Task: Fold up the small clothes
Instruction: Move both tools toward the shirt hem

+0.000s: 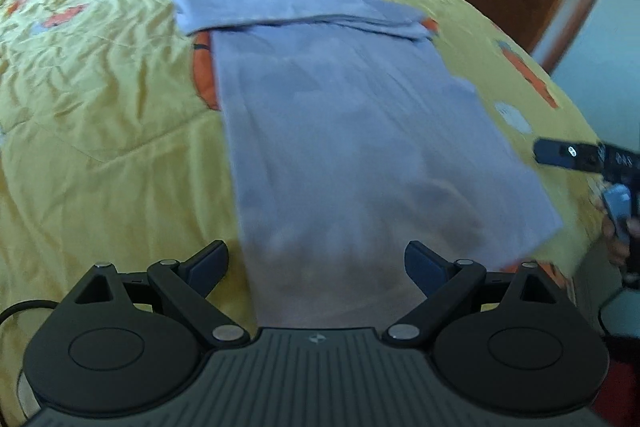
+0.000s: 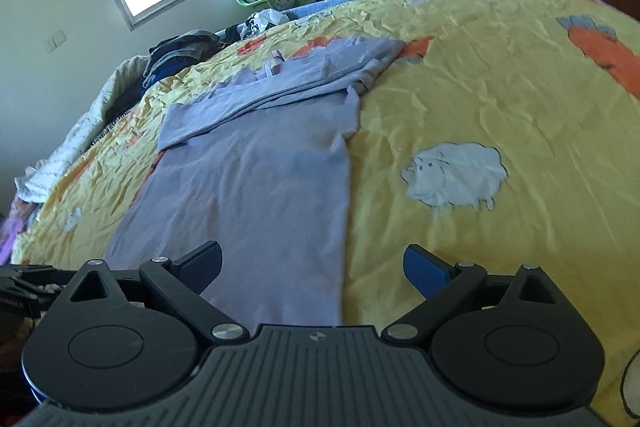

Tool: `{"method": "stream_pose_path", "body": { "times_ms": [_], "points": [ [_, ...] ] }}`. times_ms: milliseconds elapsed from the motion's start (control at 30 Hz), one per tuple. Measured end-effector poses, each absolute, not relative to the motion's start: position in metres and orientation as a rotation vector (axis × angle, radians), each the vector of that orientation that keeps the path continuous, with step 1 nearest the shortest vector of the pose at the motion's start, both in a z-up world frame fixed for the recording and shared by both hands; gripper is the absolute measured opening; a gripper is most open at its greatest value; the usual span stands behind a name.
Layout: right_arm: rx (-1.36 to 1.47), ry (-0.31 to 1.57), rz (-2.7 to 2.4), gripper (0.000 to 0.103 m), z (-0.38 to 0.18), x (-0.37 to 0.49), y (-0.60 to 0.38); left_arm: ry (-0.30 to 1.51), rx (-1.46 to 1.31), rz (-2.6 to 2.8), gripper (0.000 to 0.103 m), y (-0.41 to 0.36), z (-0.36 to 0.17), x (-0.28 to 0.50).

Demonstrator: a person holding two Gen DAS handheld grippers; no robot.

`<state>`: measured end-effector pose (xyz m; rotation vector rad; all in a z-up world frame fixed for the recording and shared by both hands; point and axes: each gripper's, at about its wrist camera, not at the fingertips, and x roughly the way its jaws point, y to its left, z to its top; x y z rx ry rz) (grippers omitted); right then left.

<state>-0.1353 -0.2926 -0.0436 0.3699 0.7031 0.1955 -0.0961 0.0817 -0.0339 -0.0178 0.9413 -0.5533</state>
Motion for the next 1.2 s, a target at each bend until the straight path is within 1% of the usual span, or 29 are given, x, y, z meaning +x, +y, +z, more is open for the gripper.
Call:
{"method": "stream_pose_path", "body": {
  "times_ms": [133, 267, 433, 500, 700, 833, 867, 933, 1033, 1200],
  "points": [
    [0.462, 0.726, 0.26, 0.095, -0.049, -0.139, -0.307, 0.942, -0.018, -0.595, 0.097, 0.081, -0.035, -0.1],
    [0.535, 0.744, 0.302, 0.092, -0.056, -0.144, -0.319, 0.958, -0.086, -0.609, 0.097, 0.089, -0.035, -0.096],
    [0.516, 0.763, 0.359, 0.087, -0.056, -0.15, -0.319, 0.957, -0.135, -0.6, 0.097, 0.098, -0.034, -0.096],
    [0.506, 0.772, 0.401, 0.083, -0.056, -0.152, -0.314, 0.952, -0.102, -0.591, 0.099, 0.092, -0.034, -0.099],
    [0.512, 0.788, 0.511, 0.082, -0.058, -0.155, -0.302, 0.903, -0.005, -0.565, 0.102, 0.069, -0.037, -0.109],
    [0.584, 0.794, 0.571, 0.073, -0.064, -0.152, -0.295, 0.899, 0.001, -0.585, 0.102, 0.061, -0.038, -0.111],
    [0.584, 0.792, 0.58, 0.072, -0.064, -0.151, -0.291, 0.9, 0.004, -0.586, 0.102, 0.061, -0.038, -0.111],
    [0.57, 0.797, 0.59, 0.065, -0.064, -0.148, -0.281, 0.911, 0.001, -0.598, 0.102, 0.062, -0.037, -0.112],
    [0.537, 0.809, 0.6, 0.059, -0.062, -0.142, -0.266, 0.928, 0.009, -0.611, 0.102, 0.066, -0.037, -0.115],
    [0.468, 0.829, 0.605, 0.058, -0.056, -0.144, -0.253, 0.916, 0.004, -0.589, 0.102, 0.073, -0.038, -0.119]
  ]
}}
